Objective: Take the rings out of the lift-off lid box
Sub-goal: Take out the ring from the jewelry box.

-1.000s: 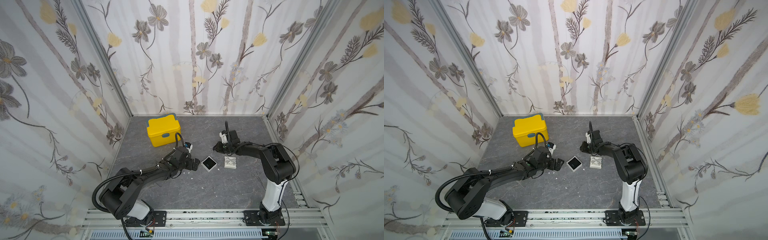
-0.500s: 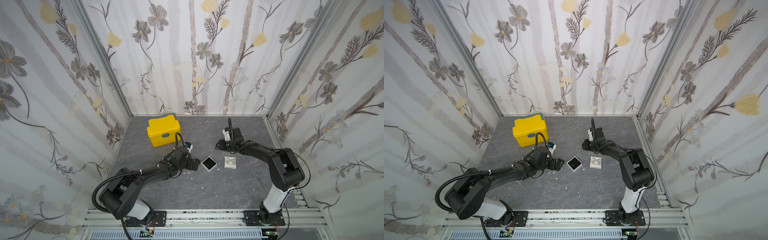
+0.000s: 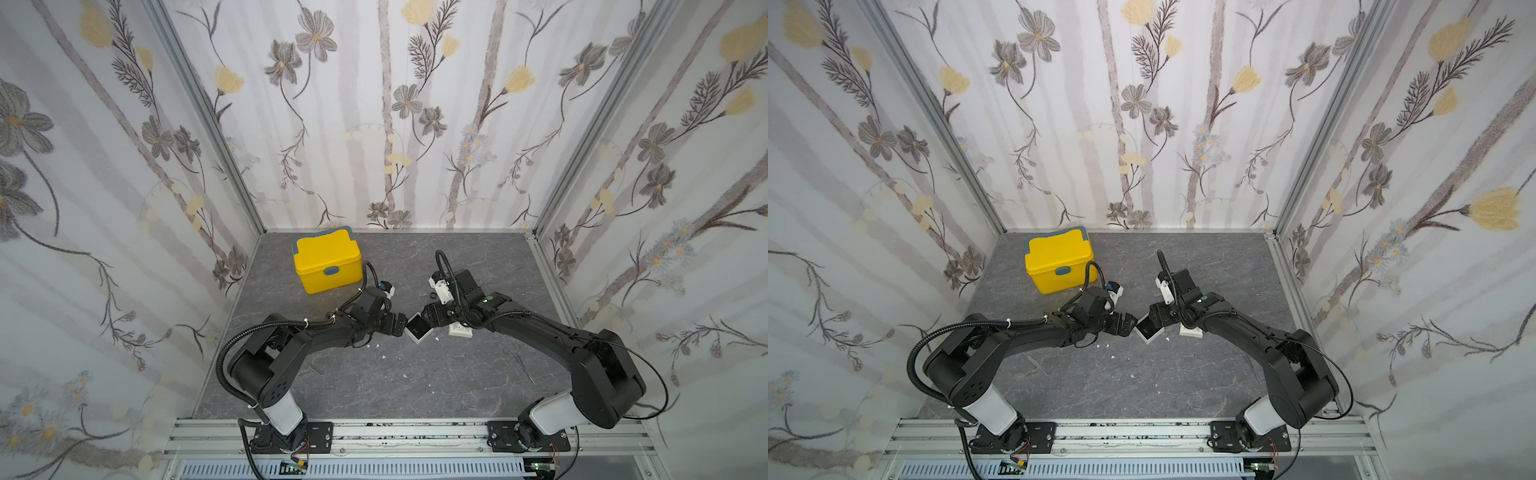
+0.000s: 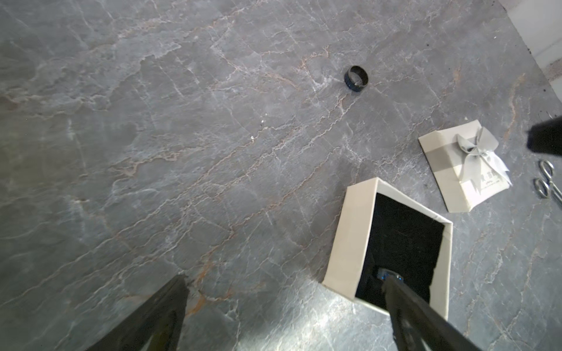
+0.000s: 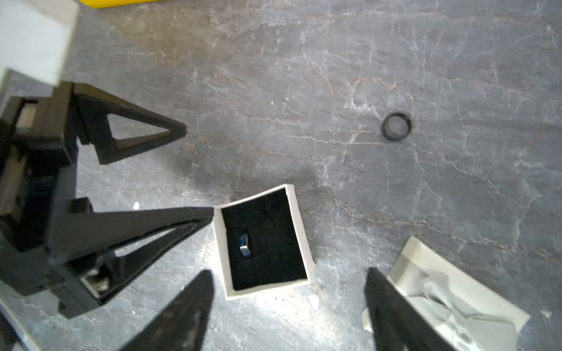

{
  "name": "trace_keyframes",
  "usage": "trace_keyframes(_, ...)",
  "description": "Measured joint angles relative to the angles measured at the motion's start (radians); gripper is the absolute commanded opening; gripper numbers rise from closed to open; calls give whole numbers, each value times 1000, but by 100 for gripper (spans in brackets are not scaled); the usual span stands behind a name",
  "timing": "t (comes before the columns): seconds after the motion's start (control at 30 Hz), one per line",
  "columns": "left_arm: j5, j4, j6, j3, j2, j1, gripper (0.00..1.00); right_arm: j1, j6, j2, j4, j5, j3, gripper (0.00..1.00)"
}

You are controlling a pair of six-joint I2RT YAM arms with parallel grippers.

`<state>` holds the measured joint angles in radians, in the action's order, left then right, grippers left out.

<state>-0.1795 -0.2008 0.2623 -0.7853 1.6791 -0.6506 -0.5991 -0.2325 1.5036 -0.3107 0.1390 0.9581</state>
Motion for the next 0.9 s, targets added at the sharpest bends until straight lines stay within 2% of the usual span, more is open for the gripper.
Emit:
trace_keyframes(0.1, -16, -13, 0, -3, 8, 0, 100, -20, 3, 4, -3, -18, 0, 27)
trace_keyframes(0.3, -36, -29, 3, -3, 18, 0, 100, -84, 22, 61, -2, -24, 37, 24)
trace_keyframes(0.5, -57, -50, 16, 9, 32, 0, 100, -108, 32, 93, 5, -40, 39, 12)
trace_keyframes(0.9, -61, -58, 27, 19, 35, 0, 100, -115, 32, 192, 18, -55, 31, 8)
